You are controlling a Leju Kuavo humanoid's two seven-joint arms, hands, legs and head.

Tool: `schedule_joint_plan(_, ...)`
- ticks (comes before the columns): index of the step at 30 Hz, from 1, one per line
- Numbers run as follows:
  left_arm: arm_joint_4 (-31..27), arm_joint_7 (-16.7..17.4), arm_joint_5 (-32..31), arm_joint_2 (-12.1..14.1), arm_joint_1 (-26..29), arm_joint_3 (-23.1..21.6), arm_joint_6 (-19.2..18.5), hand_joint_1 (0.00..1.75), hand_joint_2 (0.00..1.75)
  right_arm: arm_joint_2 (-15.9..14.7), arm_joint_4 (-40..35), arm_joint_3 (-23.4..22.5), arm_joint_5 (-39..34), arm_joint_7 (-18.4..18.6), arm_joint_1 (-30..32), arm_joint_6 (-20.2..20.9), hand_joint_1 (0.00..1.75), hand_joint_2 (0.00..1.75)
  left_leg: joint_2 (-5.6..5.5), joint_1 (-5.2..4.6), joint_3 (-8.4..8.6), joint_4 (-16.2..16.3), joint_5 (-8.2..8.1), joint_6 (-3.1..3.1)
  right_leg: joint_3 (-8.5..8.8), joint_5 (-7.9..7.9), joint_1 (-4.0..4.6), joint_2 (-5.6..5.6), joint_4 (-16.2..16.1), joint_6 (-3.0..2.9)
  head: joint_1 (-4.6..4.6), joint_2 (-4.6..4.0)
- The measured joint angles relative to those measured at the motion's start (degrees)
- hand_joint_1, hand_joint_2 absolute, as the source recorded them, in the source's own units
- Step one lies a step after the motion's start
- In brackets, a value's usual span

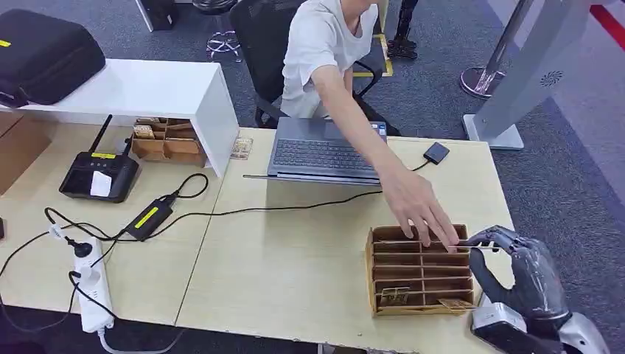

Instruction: Pass the card to the sensor for recognition and then transmit it.

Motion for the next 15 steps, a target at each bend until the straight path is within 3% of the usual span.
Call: schedule_joint_plan(15, 0.1, -1.5, -0.1, 0.0, 0.3, 0.0, 0.2, 0.00, 1.75, 1.4, 0.2, 0.0, 0.2, -0.3, 0.2, 0.0, 1.75, 1.75, -0.01, 0.00, 0.00, 0.0, 0.00, 0.00, -0.01, 0.00, 0.00, 0.00, 0.0, 0.00, 0.00, 0.00)
